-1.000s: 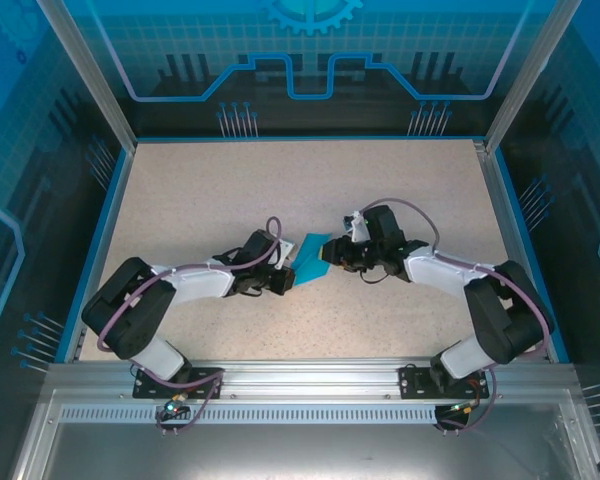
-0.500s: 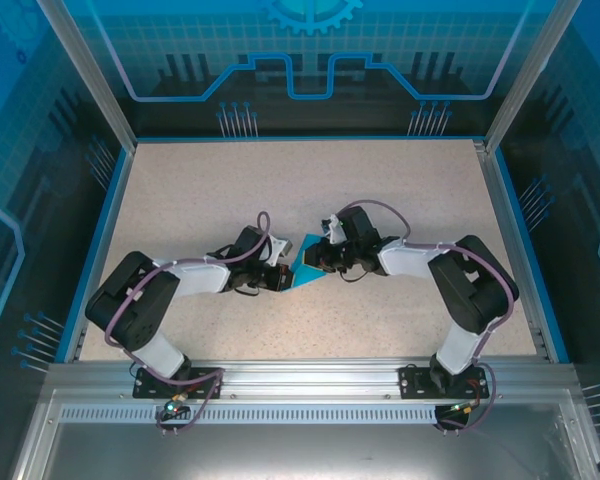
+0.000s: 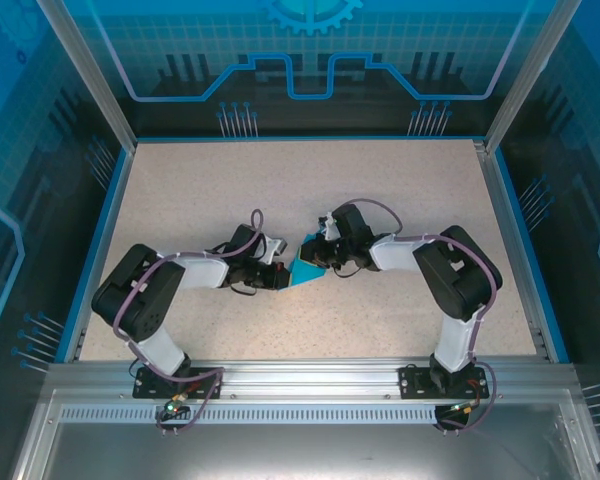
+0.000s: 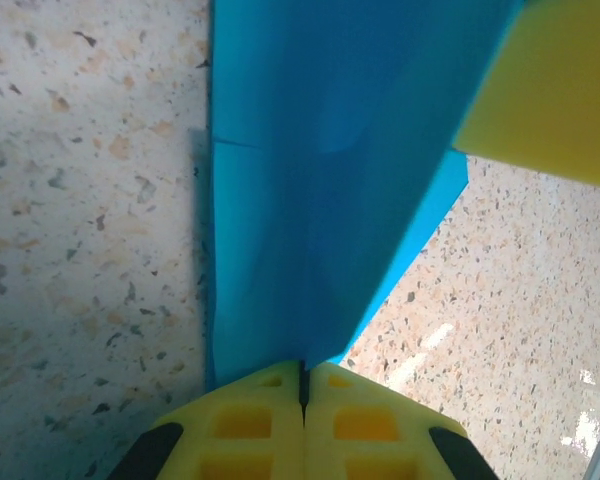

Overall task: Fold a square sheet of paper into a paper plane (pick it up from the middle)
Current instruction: Fourth fold the wing at the center of the table.

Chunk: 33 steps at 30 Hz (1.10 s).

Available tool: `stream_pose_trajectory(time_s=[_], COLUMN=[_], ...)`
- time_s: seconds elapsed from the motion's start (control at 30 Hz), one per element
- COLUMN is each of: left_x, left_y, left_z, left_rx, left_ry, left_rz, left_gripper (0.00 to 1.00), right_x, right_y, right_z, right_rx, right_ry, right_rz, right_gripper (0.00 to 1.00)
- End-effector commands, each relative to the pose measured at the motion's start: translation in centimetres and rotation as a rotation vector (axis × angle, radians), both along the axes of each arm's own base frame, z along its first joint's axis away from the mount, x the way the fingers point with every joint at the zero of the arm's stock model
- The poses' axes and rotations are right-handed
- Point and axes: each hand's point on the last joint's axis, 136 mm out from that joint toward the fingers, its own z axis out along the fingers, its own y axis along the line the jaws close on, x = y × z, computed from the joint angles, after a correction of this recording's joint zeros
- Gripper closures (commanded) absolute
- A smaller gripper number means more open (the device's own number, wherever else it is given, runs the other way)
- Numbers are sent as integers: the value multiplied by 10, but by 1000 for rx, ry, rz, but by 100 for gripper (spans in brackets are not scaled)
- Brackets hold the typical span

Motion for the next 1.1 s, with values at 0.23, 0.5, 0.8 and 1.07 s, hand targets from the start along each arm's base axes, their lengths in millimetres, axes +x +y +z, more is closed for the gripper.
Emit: stream_pose_trajectory(time_s=[0.23,0.5,0.8,1.07], left_x=[7,7,8,8], left_y=[-10,-14,-17,-17], left_z=[13,18,11,18], left_rx=[-95,-109,-134,-128], left_ry=[42,58,104,92], left_rz=[-15,-30,-64,-95], left_gripper=[97,97,99,99], right_x=[2,-22,-17,-5], right_y=[-10,-28,-19,-8], right_z=[12,21,24,27], right_rx=[-20,-47,-1,7], right_ry=[-39,-75,-80,-76], right_rz=[-32,10,34,45], right_gripper=[85,84,83,79])
